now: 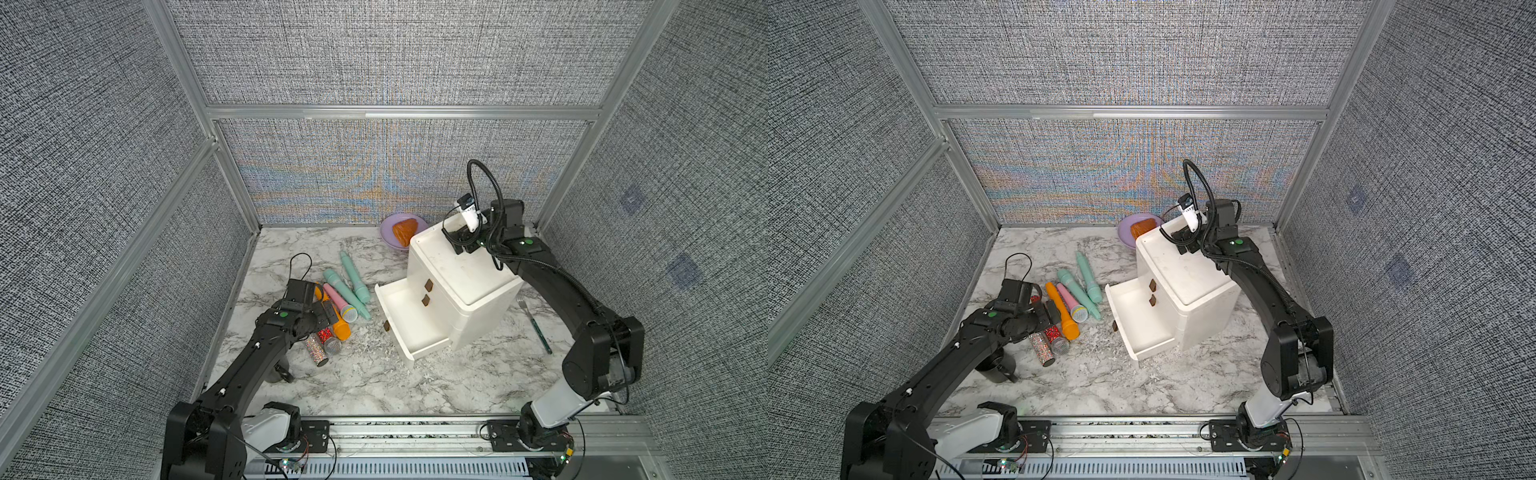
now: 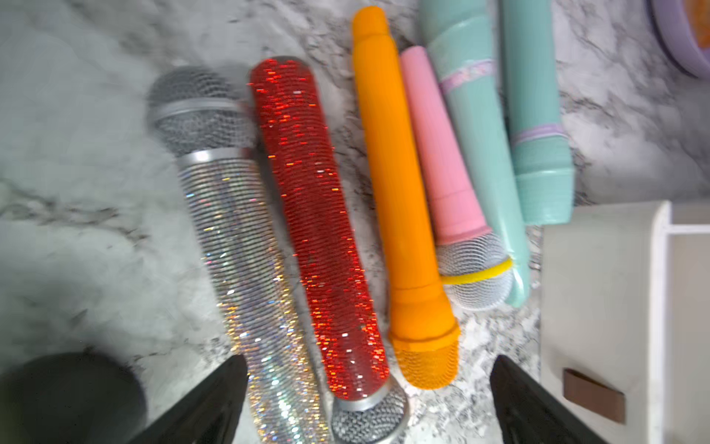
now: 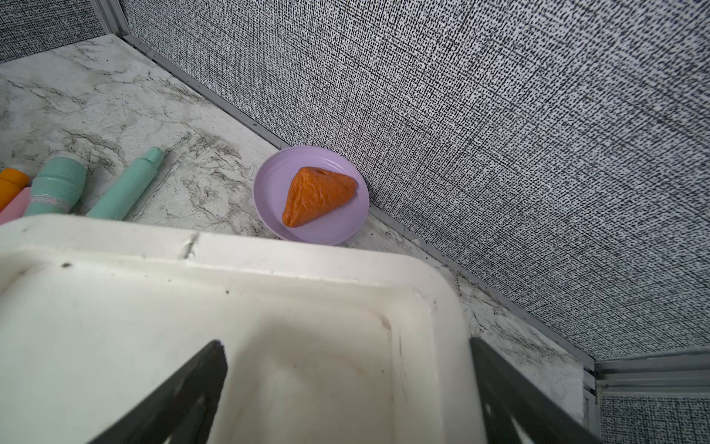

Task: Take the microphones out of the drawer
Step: Place the microphone at the center of the board, then close the drawer of the storage box.

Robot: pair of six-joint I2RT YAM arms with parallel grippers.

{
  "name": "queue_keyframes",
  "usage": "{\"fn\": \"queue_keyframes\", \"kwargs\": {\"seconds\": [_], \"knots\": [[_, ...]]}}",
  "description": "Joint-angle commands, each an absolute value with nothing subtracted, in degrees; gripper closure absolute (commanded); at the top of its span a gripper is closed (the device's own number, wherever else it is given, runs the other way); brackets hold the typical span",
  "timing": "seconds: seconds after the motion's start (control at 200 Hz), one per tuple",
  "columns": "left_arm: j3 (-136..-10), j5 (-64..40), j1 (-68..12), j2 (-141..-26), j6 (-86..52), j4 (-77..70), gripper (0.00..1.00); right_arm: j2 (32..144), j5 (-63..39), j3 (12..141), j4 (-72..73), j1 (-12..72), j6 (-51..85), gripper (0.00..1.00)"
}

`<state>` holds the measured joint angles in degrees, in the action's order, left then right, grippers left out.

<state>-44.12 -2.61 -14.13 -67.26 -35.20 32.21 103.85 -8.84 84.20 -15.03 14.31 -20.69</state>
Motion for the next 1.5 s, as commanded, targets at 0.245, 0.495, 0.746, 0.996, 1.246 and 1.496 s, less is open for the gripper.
{"fn": "queue_keyframes", "kwargs": {"seconds": [0.245,0.495,0.746,0.996,1.246,1.496], "knots": [[-50.9,-4.0,-22.7,-71.6,-25.4,34.6,0.00,105.6,-11.4,83.4,-28.4,14.6,-19.2,0.02],[-54.6,2.4,-31.2,-76.2,-24.6,36.7,0.00,105.8,-11.5,83.6,-28.5,14.7,-19.2,0.02],[-56.9,5.8,-38.1,-82.8,-24.8,36.6,0.00,105.9,-11.4,83.4,-28.4,14.7,-19.2,0.02],[-59.5,8.8,-43.0,-88.6,-25.9,36.5,0.00,105.7,-11.4,83.2,-28.3,14.7,-19.2,0.02],[-59.0,7.9,-45.2,-89.9,-28.2,33.0,0.00,105.4,-11.4,83.0,-28.2,14.7,-19.3,0.02],[-56.8,6.7,-45.8,-89.9,-30.1,28.1,0.00,105.3,-11.4,82.9,-28.4,14.7,-19.3,0.02]]}}
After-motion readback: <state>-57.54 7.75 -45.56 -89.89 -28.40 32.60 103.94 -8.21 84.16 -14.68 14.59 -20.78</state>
